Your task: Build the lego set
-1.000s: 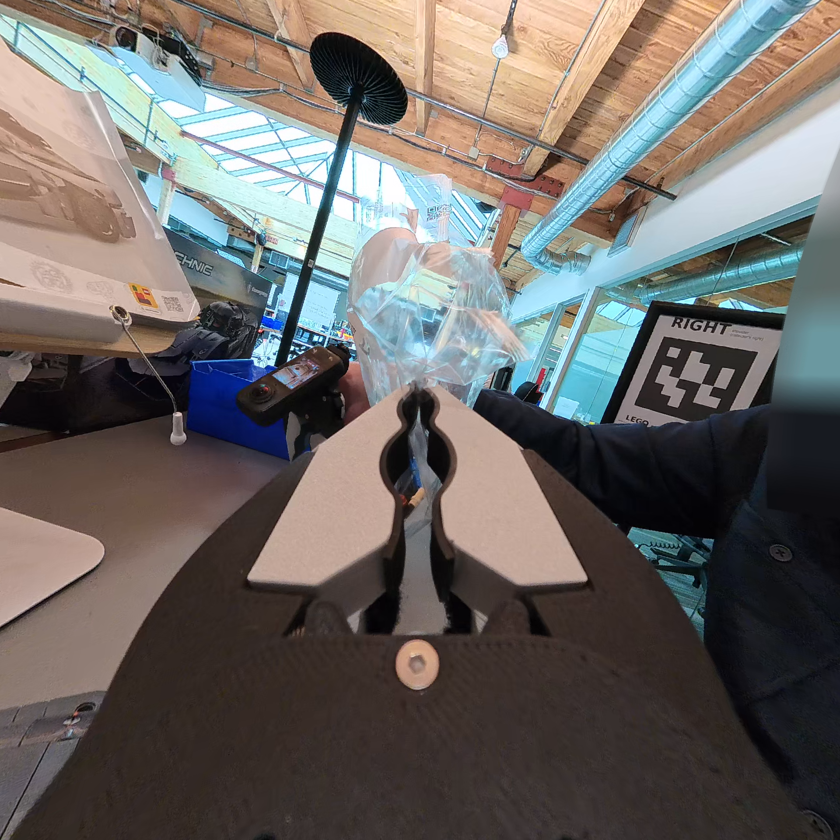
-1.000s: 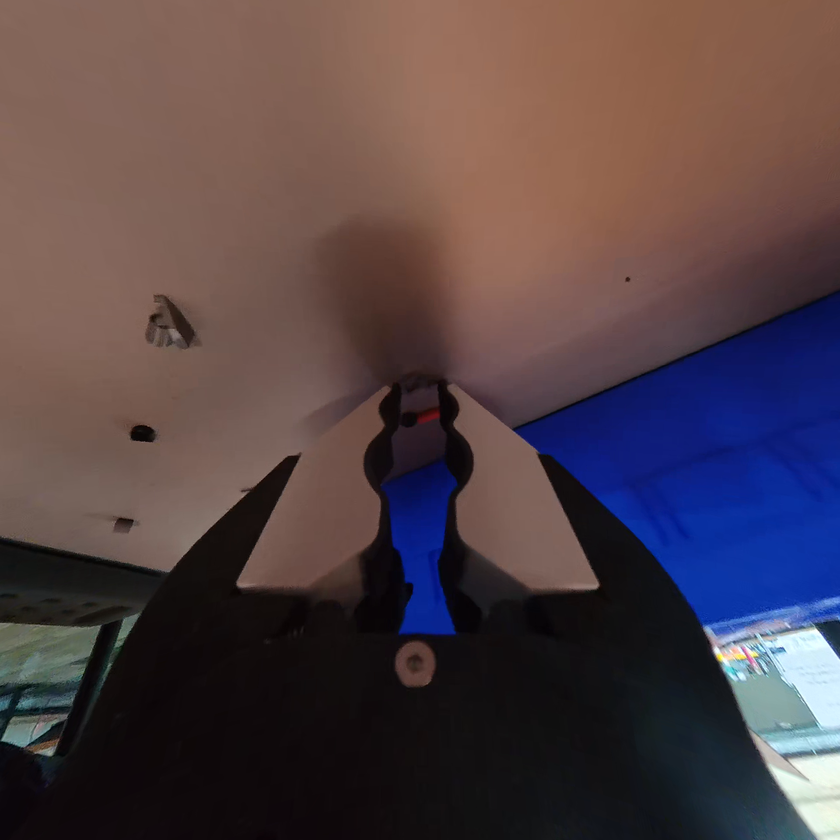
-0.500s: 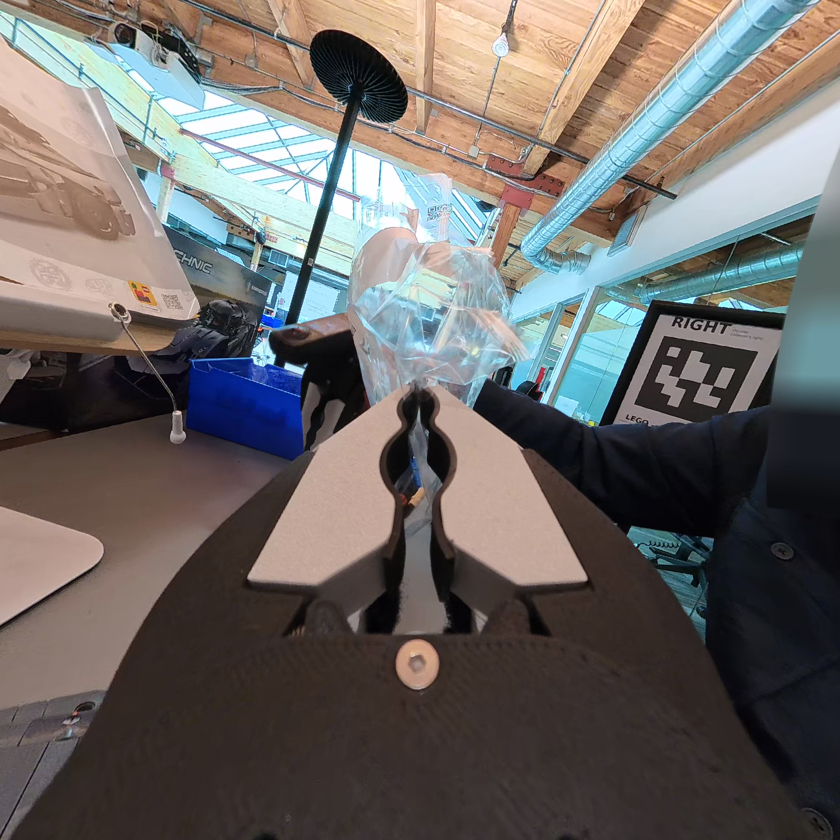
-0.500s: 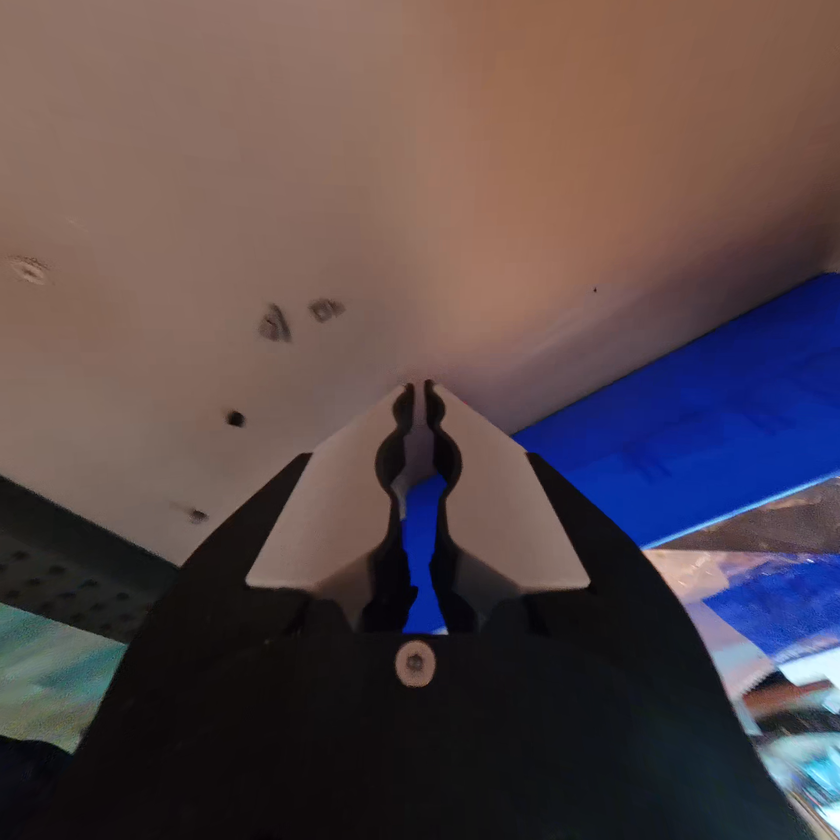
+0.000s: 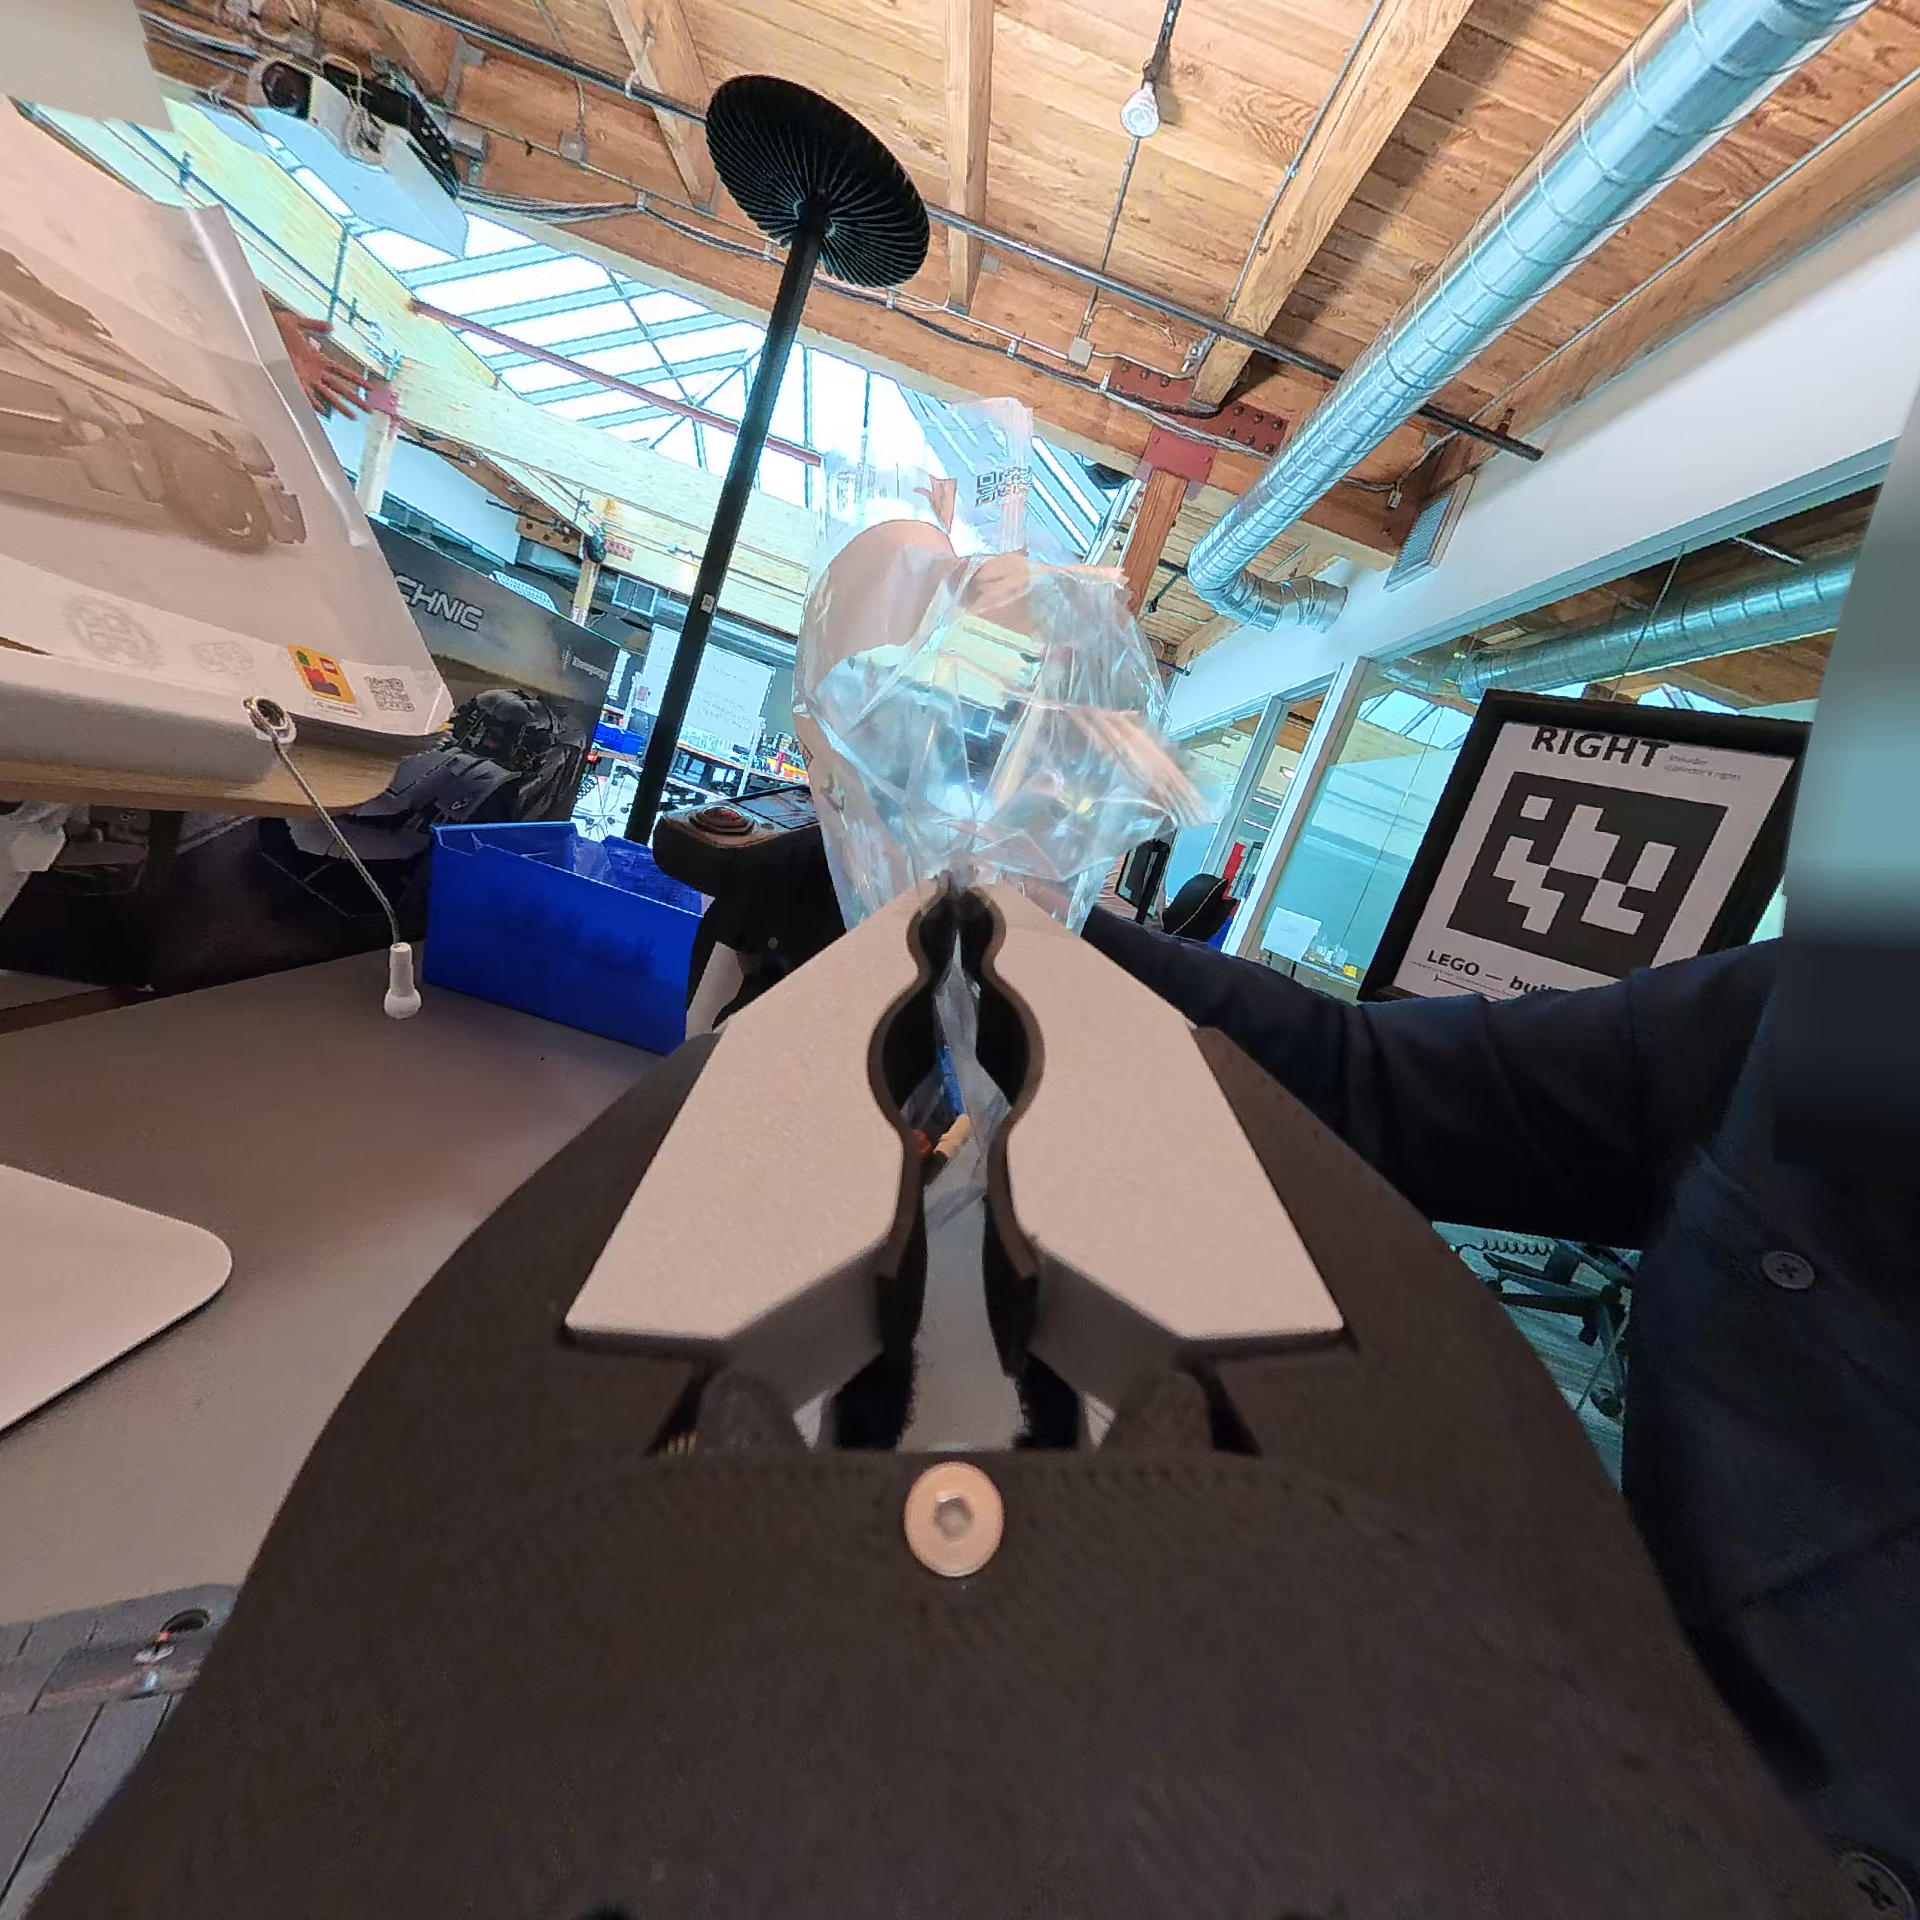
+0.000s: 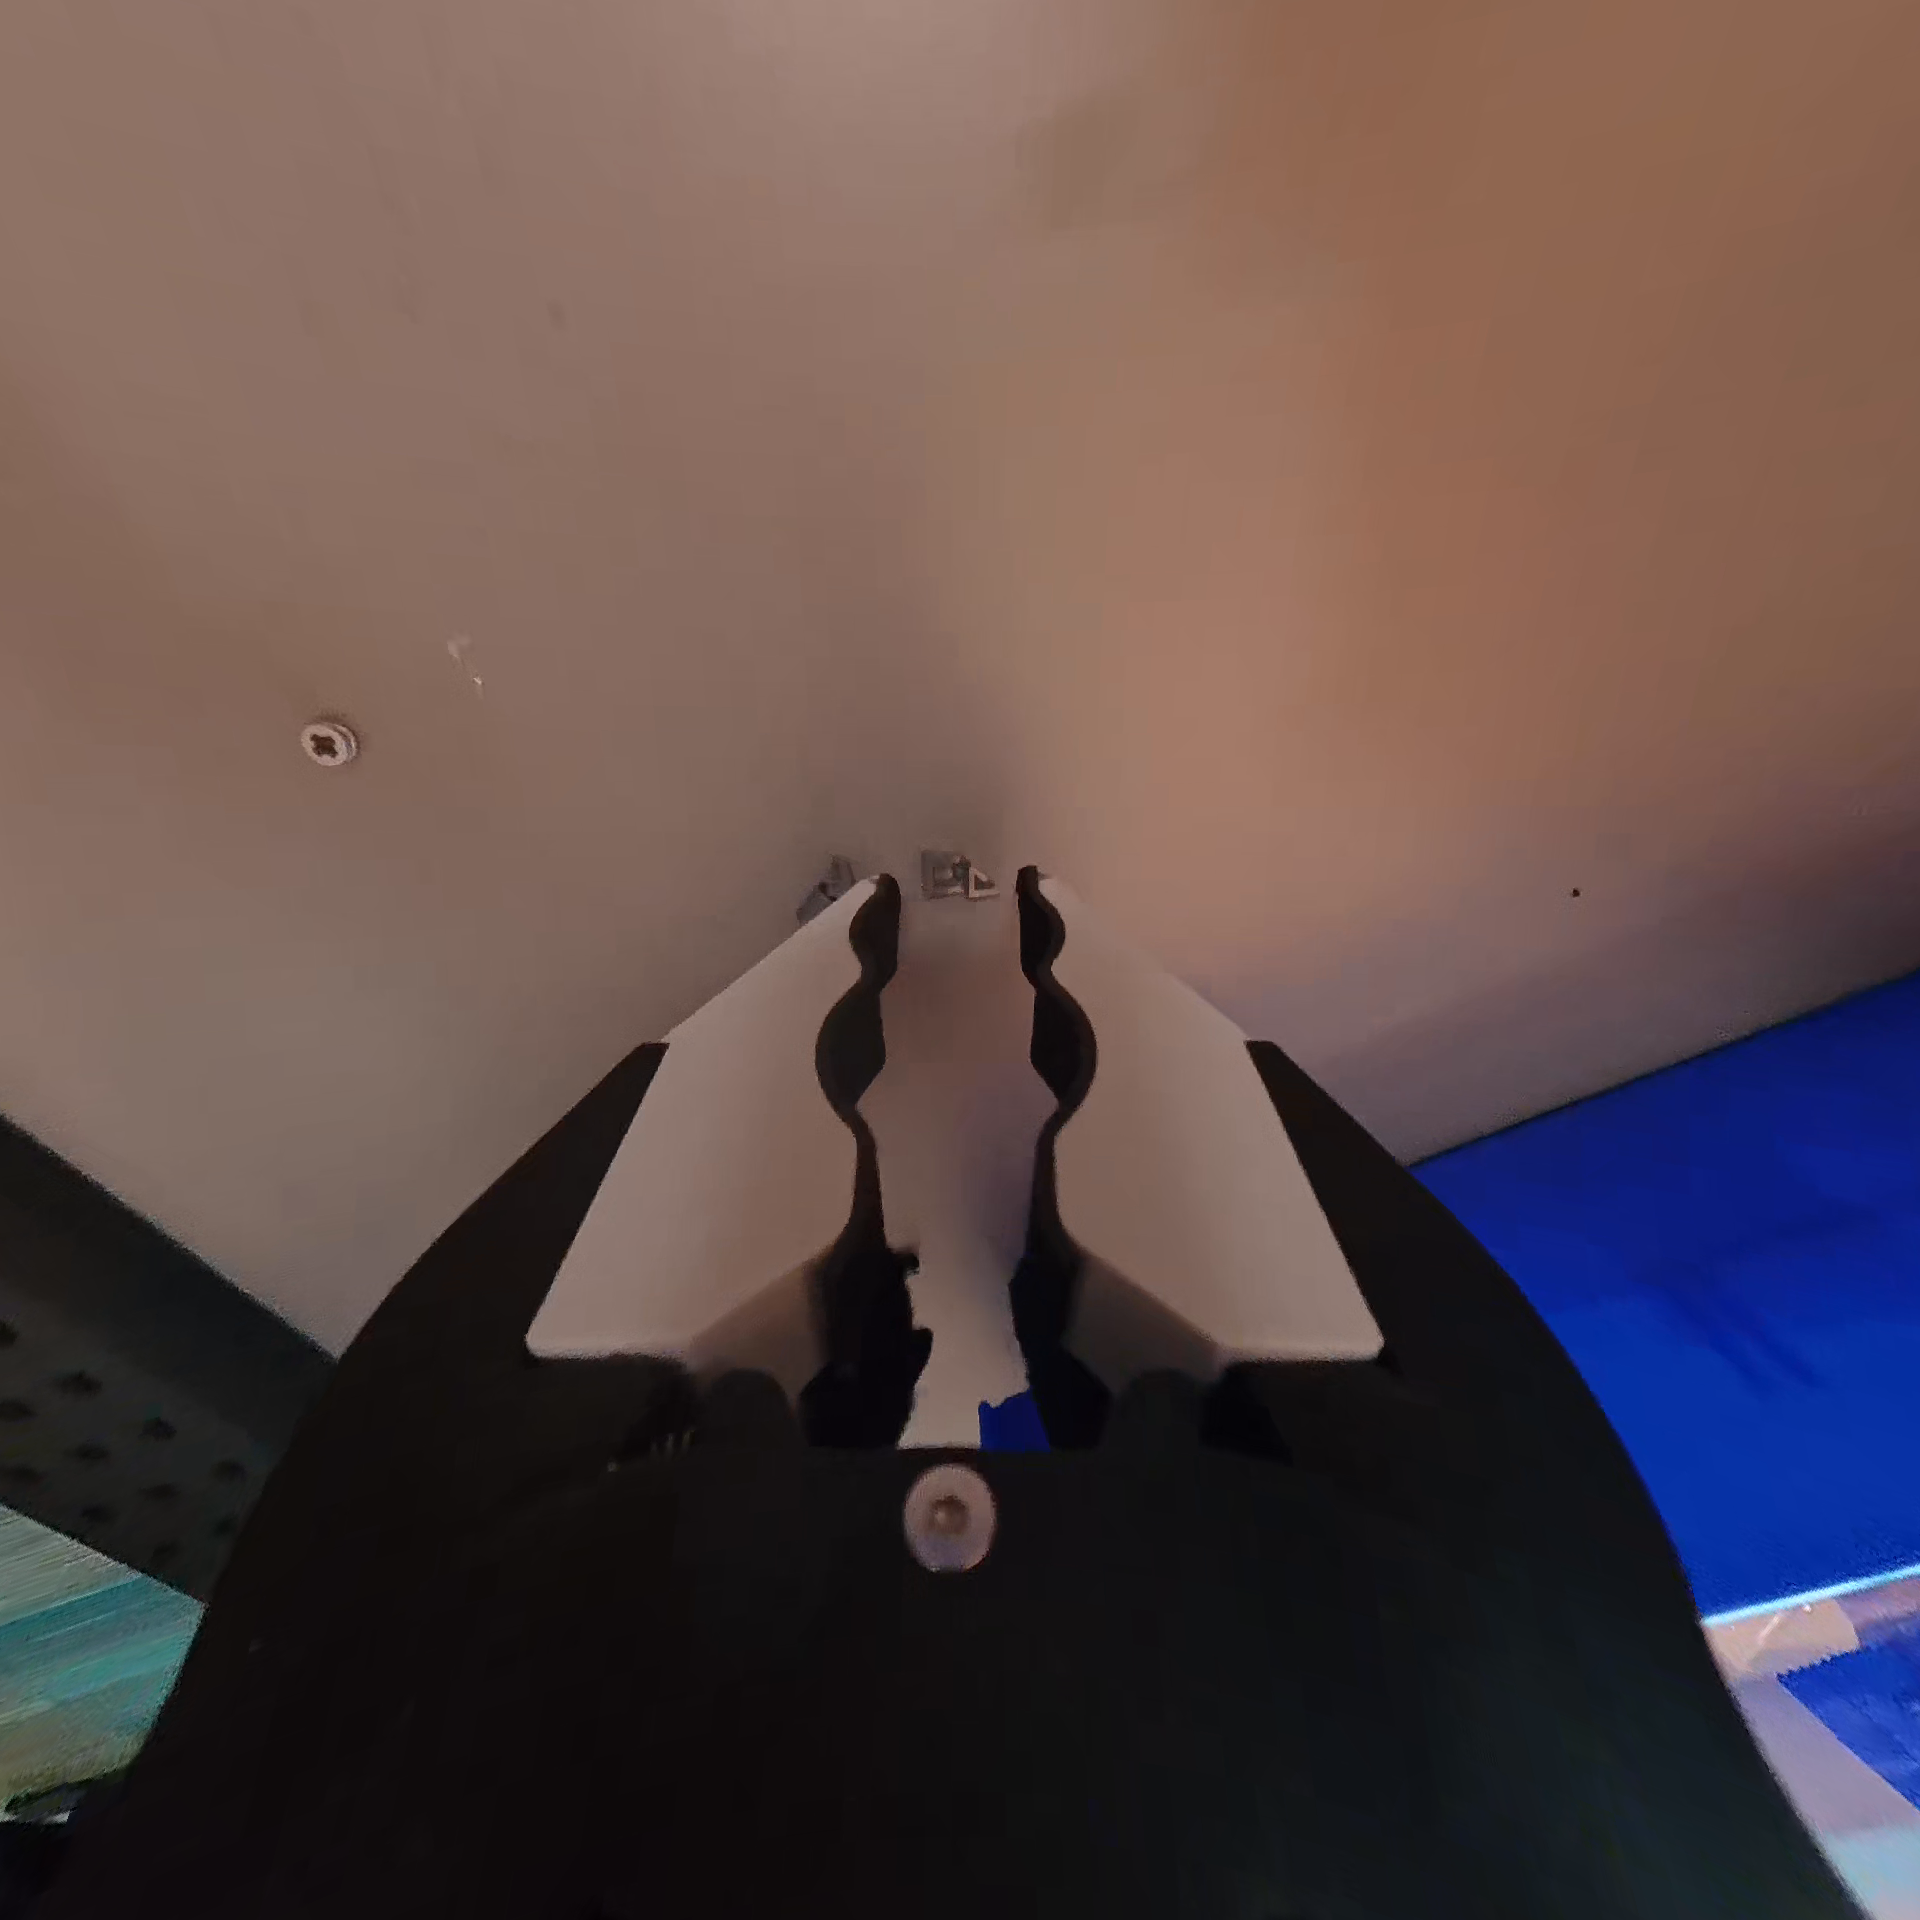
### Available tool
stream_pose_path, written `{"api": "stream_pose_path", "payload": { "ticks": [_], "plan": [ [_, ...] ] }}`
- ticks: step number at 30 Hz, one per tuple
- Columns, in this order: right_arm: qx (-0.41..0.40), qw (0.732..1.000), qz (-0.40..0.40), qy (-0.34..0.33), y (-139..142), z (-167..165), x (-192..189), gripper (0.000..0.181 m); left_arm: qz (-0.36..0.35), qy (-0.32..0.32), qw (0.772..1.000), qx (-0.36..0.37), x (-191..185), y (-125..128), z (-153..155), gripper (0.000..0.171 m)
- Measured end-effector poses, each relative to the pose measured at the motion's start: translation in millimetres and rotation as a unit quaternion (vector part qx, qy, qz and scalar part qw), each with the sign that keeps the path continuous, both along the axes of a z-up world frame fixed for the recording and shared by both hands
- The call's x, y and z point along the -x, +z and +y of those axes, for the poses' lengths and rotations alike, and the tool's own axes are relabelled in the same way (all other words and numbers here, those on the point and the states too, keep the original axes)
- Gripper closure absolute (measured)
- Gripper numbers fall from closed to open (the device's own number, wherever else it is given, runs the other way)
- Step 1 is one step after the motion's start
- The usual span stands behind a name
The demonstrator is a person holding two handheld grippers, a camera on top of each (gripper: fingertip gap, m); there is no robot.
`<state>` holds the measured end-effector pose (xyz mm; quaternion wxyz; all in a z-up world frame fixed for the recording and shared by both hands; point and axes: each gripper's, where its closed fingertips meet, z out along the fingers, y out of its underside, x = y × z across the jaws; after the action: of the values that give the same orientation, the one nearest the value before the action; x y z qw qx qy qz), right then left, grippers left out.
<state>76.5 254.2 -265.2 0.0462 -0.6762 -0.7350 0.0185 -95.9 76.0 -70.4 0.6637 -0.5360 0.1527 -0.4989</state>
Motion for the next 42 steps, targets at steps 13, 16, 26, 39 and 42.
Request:
{"api": "stream_pose_path", "payload": {
  "ticks": [13, 16, 26, 39, 42],
  "plan": [
    [-0.006, 1.000, -0.022, 0.008, -12.7, -0.3, -2.8, 0.173, 0.000, 0.000, 1.000, 0.001, 0.0, -0.3, 0.5, 0.171],
    [-0.011, 1.000, -0.026, 0.008, -11.6, 0.6, -3.7, 0.173, 0.000, 0.000, 1.000, 0.000, 0.2, -0.3, 0.5, 0.171],
    [-0.087, 0.985, 0.150, 0.009, 136.7, -6.4, 20.0, 0.173, 0.000, 0.000, 1.000, 0.001, 0.3, -1.0, 0.8, 0.171],
    [-0.064, 0.944, 0.290, 0.144, 239.4, -104.6, 90.5, 0.161, -0.003, -0.004, 1.000, 0.001, -1.8, -0.6, -1.1, 0.171],
    [-0.086, 0.942, 0.303, 0.111, 246.9, -86.3, 83.3, 0.158, -0.005, -0.004, 1.000, -0.001, -1.0, 0.7, -1.9, 0.171]
  ]
}}
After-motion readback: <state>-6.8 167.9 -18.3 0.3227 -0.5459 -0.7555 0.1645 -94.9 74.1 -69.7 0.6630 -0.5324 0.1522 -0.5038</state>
